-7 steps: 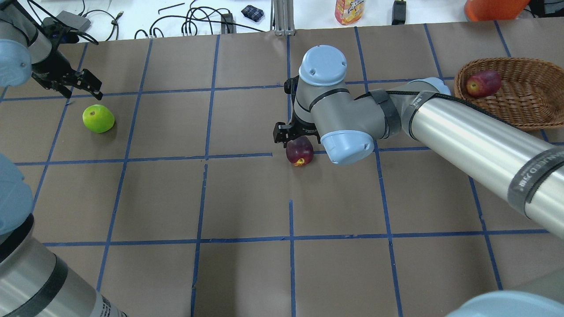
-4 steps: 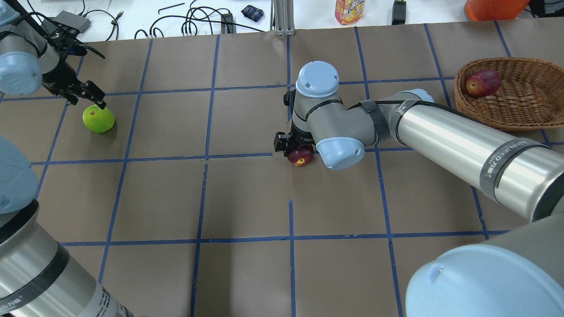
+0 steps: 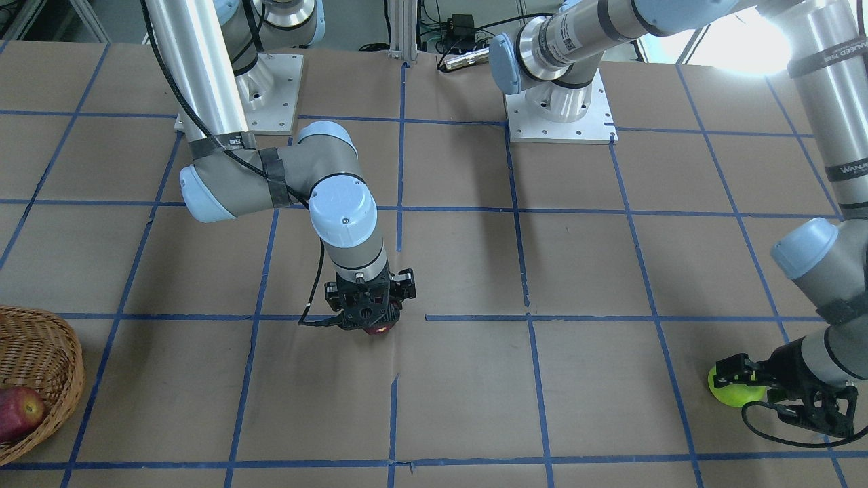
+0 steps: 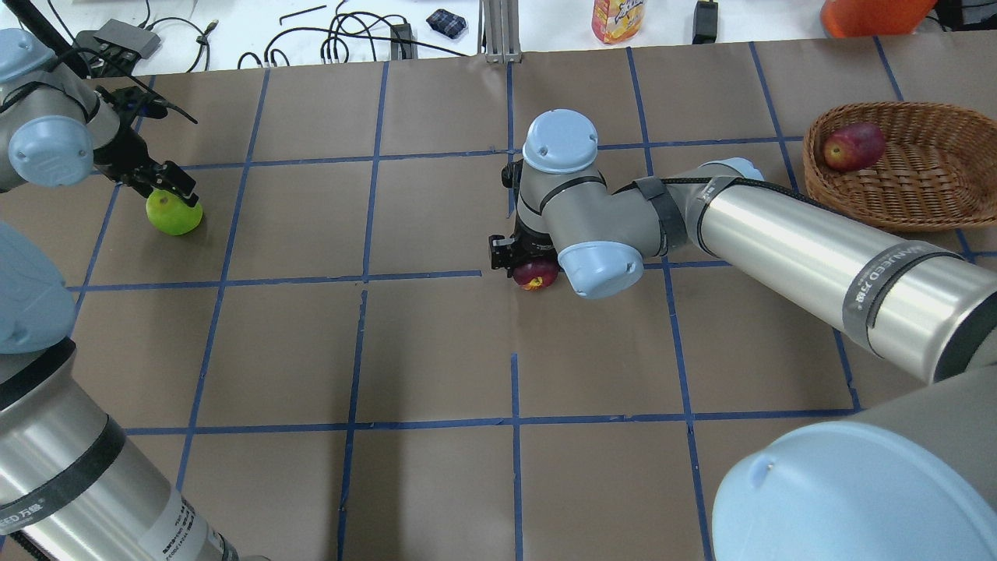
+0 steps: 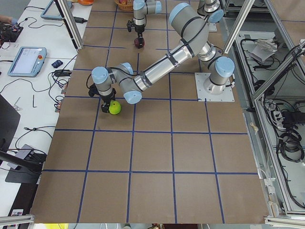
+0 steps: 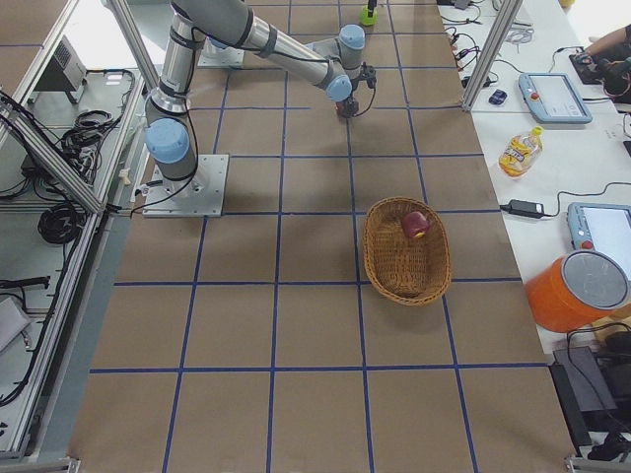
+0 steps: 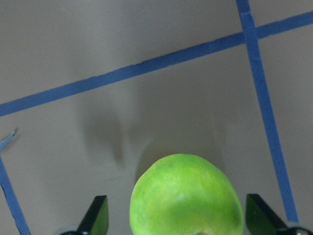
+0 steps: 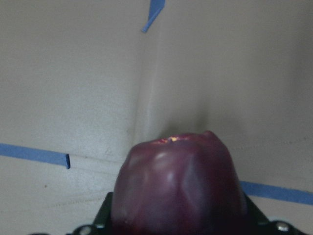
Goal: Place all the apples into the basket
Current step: 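Grasp the dark red apple with right gripper while left gripper reaches green apple, then drop dark red apple into basket with right gripper while left lifts green apple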
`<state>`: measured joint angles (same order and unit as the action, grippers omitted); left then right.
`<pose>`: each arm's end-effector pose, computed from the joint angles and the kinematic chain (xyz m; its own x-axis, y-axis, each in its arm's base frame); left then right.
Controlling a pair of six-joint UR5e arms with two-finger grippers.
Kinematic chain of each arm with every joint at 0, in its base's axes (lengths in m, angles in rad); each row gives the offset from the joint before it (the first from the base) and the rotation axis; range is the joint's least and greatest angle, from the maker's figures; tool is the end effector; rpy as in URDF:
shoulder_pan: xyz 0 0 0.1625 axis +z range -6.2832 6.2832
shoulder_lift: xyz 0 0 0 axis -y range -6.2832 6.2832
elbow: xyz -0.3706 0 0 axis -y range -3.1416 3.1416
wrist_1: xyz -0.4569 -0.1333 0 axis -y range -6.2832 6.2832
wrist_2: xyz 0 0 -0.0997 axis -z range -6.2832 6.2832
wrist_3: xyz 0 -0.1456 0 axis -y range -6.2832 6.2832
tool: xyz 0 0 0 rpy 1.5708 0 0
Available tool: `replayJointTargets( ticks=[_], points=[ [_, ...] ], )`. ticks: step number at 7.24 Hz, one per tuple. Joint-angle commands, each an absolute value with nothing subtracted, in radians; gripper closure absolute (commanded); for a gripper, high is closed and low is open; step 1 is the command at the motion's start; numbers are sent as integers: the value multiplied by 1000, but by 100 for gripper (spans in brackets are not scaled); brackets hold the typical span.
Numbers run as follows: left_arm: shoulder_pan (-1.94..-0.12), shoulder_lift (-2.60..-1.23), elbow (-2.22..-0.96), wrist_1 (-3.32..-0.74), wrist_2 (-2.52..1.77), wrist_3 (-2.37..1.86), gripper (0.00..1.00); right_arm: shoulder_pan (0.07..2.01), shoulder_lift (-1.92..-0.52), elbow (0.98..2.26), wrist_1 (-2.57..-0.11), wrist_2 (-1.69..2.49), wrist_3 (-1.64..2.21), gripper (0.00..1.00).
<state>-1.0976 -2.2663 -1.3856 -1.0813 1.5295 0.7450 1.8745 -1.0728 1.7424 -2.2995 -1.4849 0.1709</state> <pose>0.2100 -0.7158 0.0763 -0.9624 0.2681 0.0444 0.2678 0.9634 -0.0127 0.3315 -0.5703 0.0656 -0.9861 -0.1364 -0.0944 -0.1328 0.9902 -0.0436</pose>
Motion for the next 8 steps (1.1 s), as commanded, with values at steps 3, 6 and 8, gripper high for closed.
replayJointTargets(
  ticks=[3,6,8],
  points=[
    [-1104,-2247,-1407,-1055,1531,736,91,1600,-1213,1664,-2146,-1549,147,62],
    [-1309,-2122,-1413,-1209,1513,536,96,1276,-1223,1620,-2041,-1532,-47,67],
    [-1614,-2082,-1434,-1195,1493,128,95,1094,-1108,1472,-2026,-1539,-402,70]
  ],
)
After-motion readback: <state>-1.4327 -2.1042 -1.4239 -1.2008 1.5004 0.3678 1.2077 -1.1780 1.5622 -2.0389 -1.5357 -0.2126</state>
